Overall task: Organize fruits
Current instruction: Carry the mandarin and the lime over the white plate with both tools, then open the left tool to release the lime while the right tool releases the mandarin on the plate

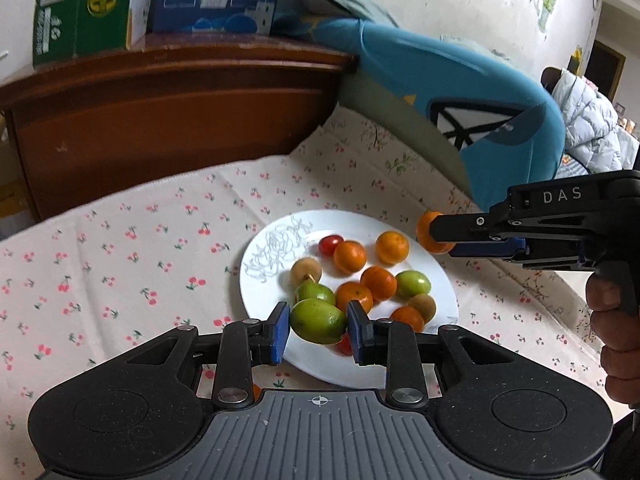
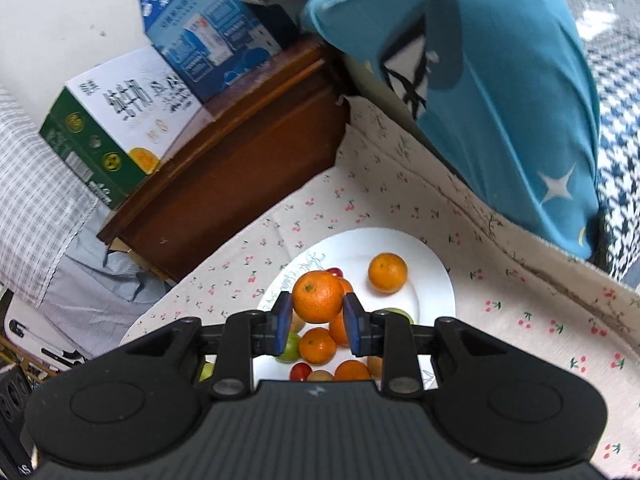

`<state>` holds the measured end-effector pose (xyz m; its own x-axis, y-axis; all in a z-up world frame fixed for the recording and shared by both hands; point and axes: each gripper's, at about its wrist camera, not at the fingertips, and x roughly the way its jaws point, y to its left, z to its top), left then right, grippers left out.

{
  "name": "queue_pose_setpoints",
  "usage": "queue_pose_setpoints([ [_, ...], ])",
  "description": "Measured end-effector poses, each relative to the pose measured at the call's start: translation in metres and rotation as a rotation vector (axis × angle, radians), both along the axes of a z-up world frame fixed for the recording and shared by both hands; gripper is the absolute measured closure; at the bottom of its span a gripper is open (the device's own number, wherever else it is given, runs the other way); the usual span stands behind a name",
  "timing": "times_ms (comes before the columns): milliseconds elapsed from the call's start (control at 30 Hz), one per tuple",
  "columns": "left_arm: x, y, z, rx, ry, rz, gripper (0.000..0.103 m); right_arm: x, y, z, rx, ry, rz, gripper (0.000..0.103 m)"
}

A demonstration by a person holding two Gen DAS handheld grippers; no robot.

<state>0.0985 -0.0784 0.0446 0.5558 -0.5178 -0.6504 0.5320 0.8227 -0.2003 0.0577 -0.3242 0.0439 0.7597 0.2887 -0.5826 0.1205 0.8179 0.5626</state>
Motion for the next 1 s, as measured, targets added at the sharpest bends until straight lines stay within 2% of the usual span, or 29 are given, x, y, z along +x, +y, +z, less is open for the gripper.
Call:
queue_pose_setpoints([
  [433, 0.017, -0.014, -0.014, 0.006, 0.047, 0.001, 0.075, 0.025, 0.000, -0.019, 0.011, 0.063, -0.051, 0.075],
  [600, 0.018, -0.016, -0.011, -0.011, 0.052, 0.001, 0.071, 0.029, -0.001, -0.021, 0.031, 0.065, -0.066, 0.072],
  [667, 0.017, -0.015, -0.006, -0.029, 0.041, 0.011, 0.050, 0.029, -0.001, -0.019, 0.026, 0.053, -0.070, 0.072],
  [733, 0.016, -0.012, 0.001, -0.046, 0.019, 0.034, 0.039, 0.028, -0.003, -0.018, 0.032, 0.048, -0.074, 0.072],
  [800, 0.016, -0.008, 0.009, -0.056, 0.011, 0.046, 0.038, 0.027, -0.004, -0.015, 0.027, 0.038, -0.077, 0.072],
  [933, 0.016, 0.002, 0.022, -0.071, -0.001, 0.084, 0.025, 0.025, -0.002, -0.011, 0.003, 0.026, -0.065, 0.072],
  [1000, 0.016, 0.007, 0.027, -0.062, -0.007, 0.103, 0.025, 0.023, 0.000, -0.010, -0.005, 0.025, -0.060, 0.072],
])
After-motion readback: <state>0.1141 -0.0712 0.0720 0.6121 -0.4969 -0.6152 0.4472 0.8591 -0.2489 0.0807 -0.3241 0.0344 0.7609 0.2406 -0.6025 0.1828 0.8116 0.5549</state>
